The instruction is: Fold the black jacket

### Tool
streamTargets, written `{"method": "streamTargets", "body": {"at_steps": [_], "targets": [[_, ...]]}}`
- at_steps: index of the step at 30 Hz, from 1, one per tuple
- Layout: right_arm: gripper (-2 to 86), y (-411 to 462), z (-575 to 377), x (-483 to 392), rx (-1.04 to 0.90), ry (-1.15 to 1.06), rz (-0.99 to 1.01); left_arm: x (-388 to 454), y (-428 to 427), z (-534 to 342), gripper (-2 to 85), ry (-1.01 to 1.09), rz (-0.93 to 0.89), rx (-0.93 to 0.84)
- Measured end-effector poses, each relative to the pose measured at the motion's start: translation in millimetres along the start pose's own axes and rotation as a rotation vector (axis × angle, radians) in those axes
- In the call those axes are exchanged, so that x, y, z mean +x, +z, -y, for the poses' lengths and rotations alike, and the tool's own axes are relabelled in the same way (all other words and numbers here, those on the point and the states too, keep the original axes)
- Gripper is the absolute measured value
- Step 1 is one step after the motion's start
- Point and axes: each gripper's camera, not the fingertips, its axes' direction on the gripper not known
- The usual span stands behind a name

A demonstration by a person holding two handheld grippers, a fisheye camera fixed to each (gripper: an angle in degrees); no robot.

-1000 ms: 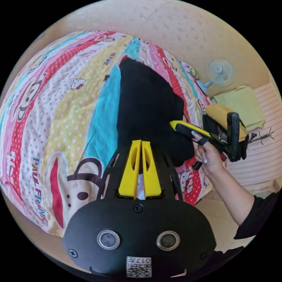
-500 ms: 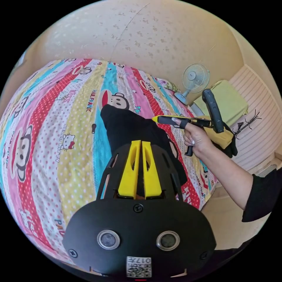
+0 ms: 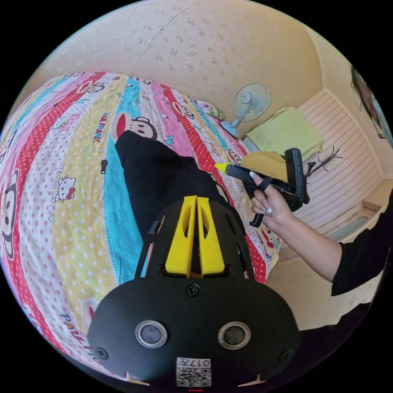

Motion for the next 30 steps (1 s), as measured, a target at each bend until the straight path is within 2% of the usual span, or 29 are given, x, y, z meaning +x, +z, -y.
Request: {"method": "streamTargets", "body": {"at_steps": [4, 5, 8, 12, 14, 15, 17, 19, 22, 24, 27, 30], "targets": [[7.9, 39.5, -71.1, -19.9, -0.171, -0.034, -0.180, 5.2, 51.6, -38.6, -0.9, 0.049, 0.076, -0.186], [7.9, 40.7, -90.3, -16.2, -0.098, -0.019, -0.185, 4.7, 63.7, -52.3, -0.9, 0.062, 0.088, -0.194], [8.1, 32.4, -102.7, -4.3, -0.057, 0.075, -0.106, -1.3, 64.2, -70.3, -0.7, 0.067, 0.066, -0.107], [11.3, 0.1, -101.3, 2.9, -0.041, 0.236, -0.002, -5.9, 40.0, -47.1, 0.5, 0.020, 0.030, -0.171], [13.9, -19.6, -117.0, 8.9, -0.009, 0.329, 0.067, -11.1, 10.3, -46.7, 3.9, 0.009, 0.040, -0.075], [14.6, -20.7, -121.8, 10.6, -0.020, 0.346, 0.082, -20.5, -11.4, -52.2, 8.7, -0.009, 0.033, 0.039], [16.3, -17.9, -142.5, 15.0, -0.052, 0.388, 0.136, -46.8, -31.1, -65.0, 12.7, -0.111, 0.046, 0.152], [16.2, -11.9, -155.3, 16.1, -0.049, 0.394, 0.143, -79.6, -29.0, -76.4, 13.7, -0.214, 0.000, 0.129], [14.2, 2.2, -166.8, 25.0, -0.059, 0.408, 0.148, -119.4, 4.4, -96.2, 13.7, -0.297, -0.141, -0.027], [11.0, 11.1, -171.3, 37.3, -0.085, 0.472, 0.115, -132.6, 34.1, -114.4, 14.9, -0.331, -0.327, -0.086], [8.5, 23.2, -170.9, 64.8, -0.145, 0.578, 0.175, -145.4, 41.9, -137.6, 14.4, -0.398, -0.328, 0.010], [8.1, 25.6, -165.3, 77.8, -0.193, 0.580, 0.216, -156.4, 43.2, -147.8, 13.8, -0.492, -0.264, 0.007]]}}
